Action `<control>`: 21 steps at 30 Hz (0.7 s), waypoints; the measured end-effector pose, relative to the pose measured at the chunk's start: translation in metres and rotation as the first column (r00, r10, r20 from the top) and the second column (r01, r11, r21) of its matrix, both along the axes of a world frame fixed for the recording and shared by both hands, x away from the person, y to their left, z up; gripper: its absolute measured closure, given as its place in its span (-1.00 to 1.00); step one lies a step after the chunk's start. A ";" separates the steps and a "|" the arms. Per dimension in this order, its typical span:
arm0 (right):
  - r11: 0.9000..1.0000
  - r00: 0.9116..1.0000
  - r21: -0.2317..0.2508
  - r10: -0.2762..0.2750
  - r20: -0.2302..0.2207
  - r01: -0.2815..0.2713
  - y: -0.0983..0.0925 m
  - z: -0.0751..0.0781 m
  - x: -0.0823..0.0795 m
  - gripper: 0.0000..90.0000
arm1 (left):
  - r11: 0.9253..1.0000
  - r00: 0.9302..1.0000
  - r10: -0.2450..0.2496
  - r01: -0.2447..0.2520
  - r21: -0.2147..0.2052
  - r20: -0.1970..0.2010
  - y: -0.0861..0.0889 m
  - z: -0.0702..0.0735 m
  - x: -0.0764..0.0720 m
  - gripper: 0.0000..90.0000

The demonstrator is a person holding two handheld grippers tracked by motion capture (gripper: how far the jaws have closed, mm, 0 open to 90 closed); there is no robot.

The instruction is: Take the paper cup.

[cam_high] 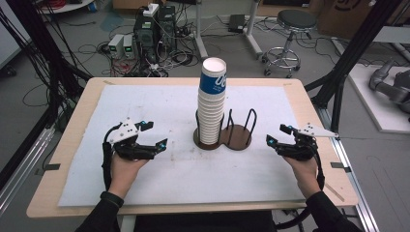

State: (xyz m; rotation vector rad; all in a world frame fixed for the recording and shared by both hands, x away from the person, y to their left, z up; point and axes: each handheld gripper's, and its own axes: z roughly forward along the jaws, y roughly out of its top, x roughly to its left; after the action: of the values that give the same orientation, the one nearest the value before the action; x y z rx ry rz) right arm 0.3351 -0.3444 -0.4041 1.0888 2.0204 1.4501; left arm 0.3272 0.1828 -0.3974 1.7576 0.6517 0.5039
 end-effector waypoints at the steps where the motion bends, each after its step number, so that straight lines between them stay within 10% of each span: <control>1: 1.000 1.000 0.000 0.000 0.000 0.000 0.000 0.000 0.000 -0.54 | 1.000 1.000 0.000 0.000 0.000 0.000 0.000 0.000 0.000 -0.62; 11: 1.000 1.000 0.006 -0.016 0.005 0.016 -0.007 0.002 -0.005 -0.54 | 0.982 0.998 0.005 -0.017 -0.187 -0.061 0.004 0.001 0.008 -0.62; 21: 0.999 0.999 -0.006 -0.033 0.018 0.033 -0.005 0.006 -0.007 -0.54 | 0.988 0.998 -0.046 0.038 -0.147 -0.048 -0.005 0.015 0.013 -0.79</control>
State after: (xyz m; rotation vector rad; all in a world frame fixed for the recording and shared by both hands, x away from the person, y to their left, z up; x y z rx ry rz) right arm 0.3283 -0.3491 -0.3982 1.0968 1.9845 1.4309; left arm 0.3403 0.1779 -0.3821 1.6470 0.6693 0.3735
